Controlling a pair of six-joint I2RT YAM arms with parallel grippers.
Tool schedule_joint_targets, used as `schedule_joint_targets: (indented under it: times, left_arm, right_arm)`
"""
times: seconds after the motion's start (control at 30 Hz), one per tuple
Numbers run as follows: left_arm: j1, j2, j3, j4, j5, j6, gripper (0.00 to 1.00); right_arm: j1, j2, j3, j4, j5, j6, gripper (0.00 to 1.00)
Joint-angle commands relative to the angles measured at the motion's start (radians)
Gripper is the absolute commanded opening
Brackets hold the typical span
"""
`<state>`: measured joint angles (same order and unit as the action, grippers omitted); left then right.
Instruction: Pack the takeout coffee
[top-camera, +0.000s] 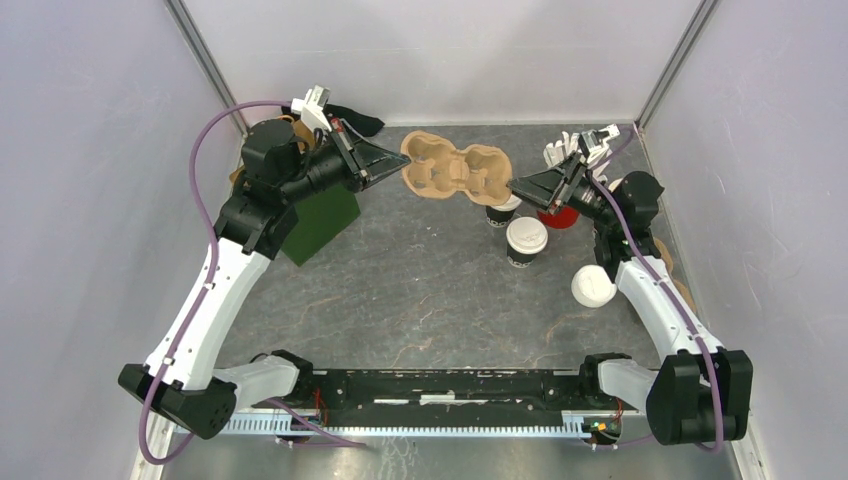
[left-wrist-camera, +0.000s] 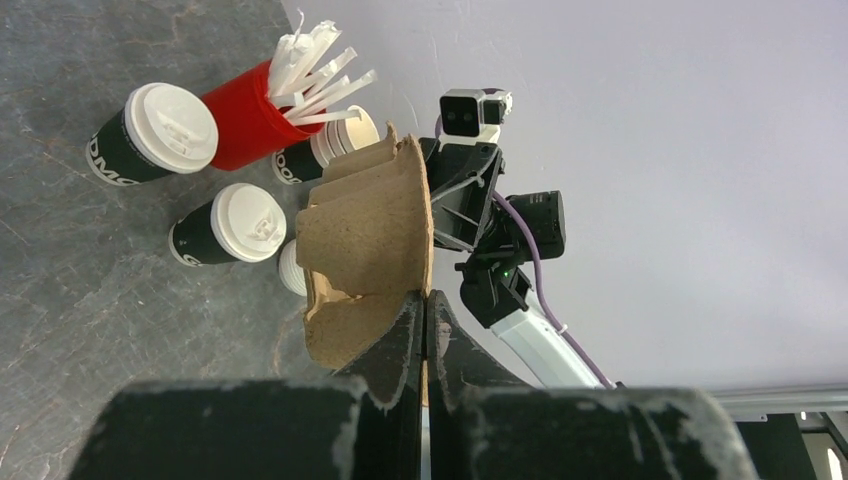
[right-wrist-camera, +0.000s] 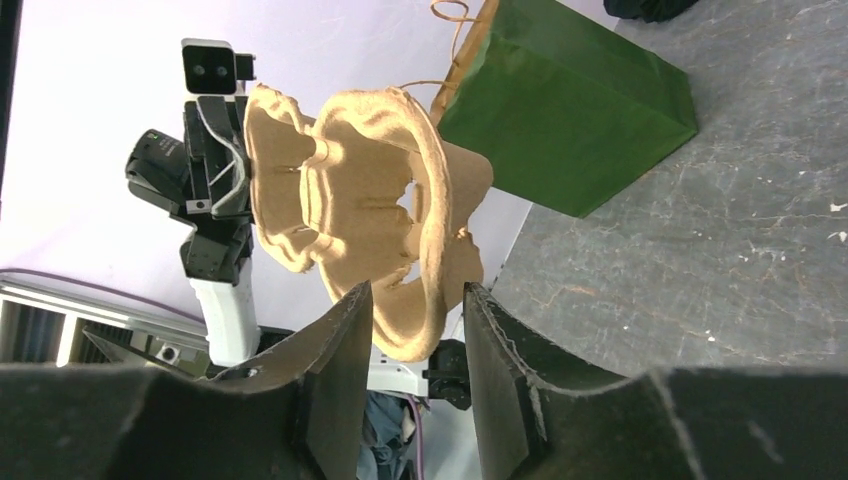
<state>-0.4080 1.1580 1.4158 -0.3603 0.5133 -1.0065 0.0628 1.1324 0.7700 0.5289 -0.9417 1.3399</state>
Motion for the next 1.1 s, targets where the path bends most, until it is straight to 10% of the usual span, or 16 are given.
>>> schedule_joint_targets:
  times: [0.0, 0.8, 0.93, 1.07]
  left_arm:
    - [0.009, -0.024, -0.013, 0.071, 0.045, -0.046, 0.02]
    - [0.054, 0.000, -0.023, 0.086, 0.096, -0.046, 0.03]
    - [0.086, 0.096, 0.255, -0.380, -0.140, 0.229, 0.63]
    - [0.090, 0.253, 0.592, -0.739, -0.547, 0.437, 0.89]
  right_arm:
    - [-0.002, 0.003, 0.017, 0.114, 0.008, 0.051, 0.43]
    - [-0.001, 0.037, -0.027, 0.283, 0.044, 0.143, 0.00]
    - [-0.002, -0.006, 0.090, -0.148, 0.062, -0.188, 0.00]
    - [-0.002, -0.010, 0.341, -0.802, 0.197, -0.678, 0.00]
